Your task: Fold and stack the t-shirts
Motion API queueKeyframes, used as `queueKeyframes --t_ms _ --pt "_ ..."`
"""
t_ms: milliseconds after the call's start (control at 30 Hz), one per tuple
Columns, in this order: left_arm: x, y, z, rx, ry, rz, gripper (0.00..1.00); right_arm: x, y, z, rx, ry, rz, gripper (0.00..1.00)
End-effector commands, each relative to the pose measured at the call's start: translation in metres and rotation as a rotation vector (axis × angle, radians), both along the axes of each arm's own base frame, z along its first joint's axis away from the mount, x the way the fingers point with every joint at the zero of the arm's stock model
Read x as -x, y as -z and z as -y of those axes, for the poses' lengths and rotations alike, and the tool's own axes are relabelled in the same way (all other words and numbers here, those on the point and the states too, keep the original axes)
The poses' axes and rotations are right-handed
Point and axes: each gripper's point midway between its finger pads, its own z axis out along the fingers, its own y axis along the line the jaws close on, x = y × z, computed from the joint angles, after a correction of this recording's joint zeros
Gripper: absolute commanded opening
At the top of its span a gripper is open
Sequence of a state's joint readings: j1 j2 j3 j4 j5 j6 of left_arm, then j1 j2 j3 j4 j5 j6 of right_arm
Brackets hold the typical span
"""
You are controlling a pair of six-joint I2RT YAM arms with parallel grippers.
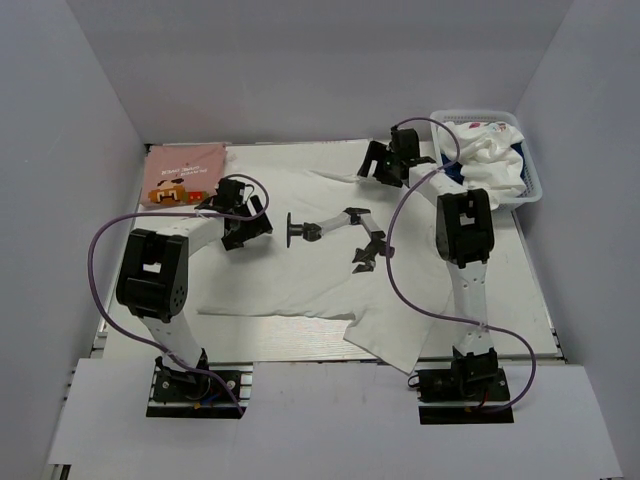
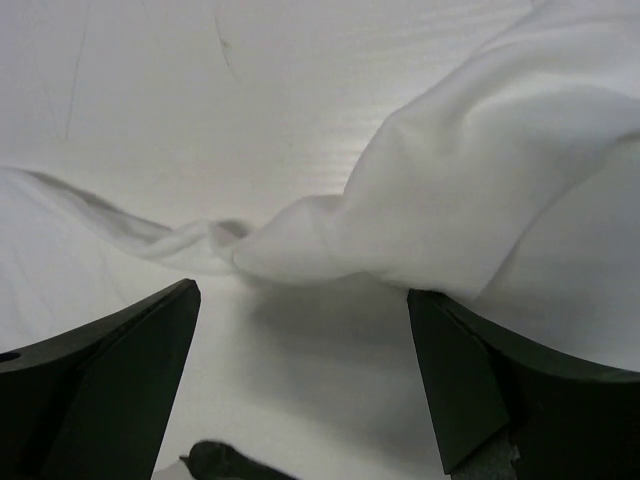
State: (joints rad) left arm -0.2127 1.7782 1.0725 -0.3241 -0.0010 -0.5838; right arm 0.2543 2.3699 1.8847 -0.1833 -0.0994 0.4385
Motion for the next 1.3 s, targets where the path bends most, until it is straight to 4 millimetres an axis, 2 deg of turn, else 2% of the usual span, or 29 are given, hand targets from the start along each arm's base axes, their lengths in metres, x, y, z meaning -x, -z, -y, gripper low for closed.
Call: queueKeyframes --t_ms 0,100,133,233,267,300,333,367,400,433,467,500,533,567,633,667,700,767,800,833,867,900,933,967,1000,1033,1133,1200,1267 --pt "0.030 0.013 -0.015 -0.068 -0.022 -0.107 1.00 -0.039 -0.010 -0.009 -0.050 -0.001 0.116 0.90" --pt "0.033 0.015 -0.015 -0.070 -0.022 -0.116 1.00 -0.068 -0.018 -0.014 -0.092 0.039 0.221 0.90" --pt "0.034 0.015 -0.014 -0.061 -0.017 -0.118 1.00 -0.096 -0.049 -0.022 -0.170 0.065 0.368 0.90" --pt "0.038 0.011 -0.014 -0.064 -0.016 -0.133 1.00 -0.123 -0.068 -0.026 -0.253 0.109 0.534 0.90" --pt "0.038 0.007 -0.016 -0.069 -0.030 -0.127 1.00 -0.132 -0.128 -0.032 -0.357 0.109 0.766 0.90" --pt "0.040 0.004 -0.017 -0.069 -0.030 -0.127 1.00 -0.141 -0.149 -0.023 -0.366 0.174 0.860 0.90" --pt "0.039 0.001 -0.018 -0.075 -0.035 -0.117 1.00 -0.146 -0.153 -0.022 -0.367 0.198 0.914 0.90" --pt "0.041 -0.004 -0.021 -0.082 -0.042 -0.101 1.00 -0.148 -0.196 -0.022 -0.382 0.213 1.010 0.90" --pt "0.039 -0.009 -0.020 -0.074 -0.050 -0.088 1.00 -0.148 -0.218 -0.015 -0.383 0.253 1.082 0.90" --pt "0.043 -0.010 -0.021 -0.074 -0.050 -0.088 1.00 -0.145 -0.236 -0.010 -0.391 0.270 1.112 0.90" --pt "0.042 -0.014 -0.021 -0.071 -0.050 -0.076 1.00 -0.146 -0.220 -0.007 -0.366 0.276 1.072 0.90" --pt "0.041 -0.021 -0.021 -0.066 -0.051 -0.057 1.00 -0.141 -0.232 -0.007 -0.346 0.253 1.050 0.90" --pt "0.040 -0.024 -0.020 -0.064 -0.051 -0.048 1.00 -0.132 -0.259 -0.005 -0.340 0.230 1.057 0.90" --pt "0.040 -0.024 -0.022 -0.072 -0.056 -0.046 1.00 -0.132 -0.202 -0.008 -0.206 0.179 0.900 0.90" --pt "0.030 -0.042 -0.020 -0.061 -0.057 -0.002 1.00 -0.107 -0.255 -0.001 -0.162 0.157 0.894 0.90" --pt "0.027 -0.045 -0.021 -0.066 -0.063 0.009 1.00 -0.090 -0.242 0.003 -0.090 0.135 0.794 0.90" --pt "0.024 -0.049 -0.021 -0.068 -0.055 0.020 1.00 -0.062 -0.256 0.013 -0.042 0.130 0.725 0.90" --pt "0.014 -0.064 -0.020 -0.065 -0.062 0.064 1.00 -0.032 -0.205 0.030 0.033 0.162 0.517 0.90" --pt "0.012 -0.068 -0.020 -0.063 -0.063 0.073 1.00 -0.005 -0.214 0.037 0.033 0.169 0.485 0.90" --pt "0.005 -0.075 -0.020 -0.065 -0.069 0.098 1.00 0.020 -0.166 0.046 0.082 0.168 0.334 0.90" --pt "0.003 -0.078 -0.020 -0.070 -0.058 0.108 1.00 0.031 -0.157 0.051 0.100 0.178 0.299 0.90" --pt "-0.003 -0.084 -0.021 -0.086 -0.053 0.126 1.00 0.055 -0.132 0.056 0.128 0.168 0.232 0.90" --pt "0.000 -0.084 -0.030 -0.131 -0.068 0.105 1.00 0.072 -0.123 0.060 0.142 0.166 0.169 0.90" --pt "0.000 -0.082 -0.033 -0.153 -0.078 0.087 1.00 0.081 -0.115 0.059 0.139 0.157 0.133 0.90" --pt "-0.003 -0.090 -0.036 -0.169 -0.081 0.099 1.00 0.096 -0.098 0.059 0.146 0.139 0.080 0.90" --pt "-0.003 -0.087 -0.040 -0.194 -0.093 0.085 1.00 0.110 -0.084 0.063 0.165 0.137 0.014 0.90" --pt "-0.013 -0.084 -0.040 -0.213 -0.061 0.107 1.00 0.134 -0.050 0.077 0.247 0.145 -0.093 0.90" --pt "-0.023 -0.080 -0.042 -0.210 -0.067 0.092 1.00 0.146 -0.037 0.094 0.330 0.193 -0.143 0.90" --pt "-0.031 -0.075 -0.041 -0.222 -0.051 0.090 1.00 0.156 -0.020 0.102 0.356 0.207 -0.199 0.90"
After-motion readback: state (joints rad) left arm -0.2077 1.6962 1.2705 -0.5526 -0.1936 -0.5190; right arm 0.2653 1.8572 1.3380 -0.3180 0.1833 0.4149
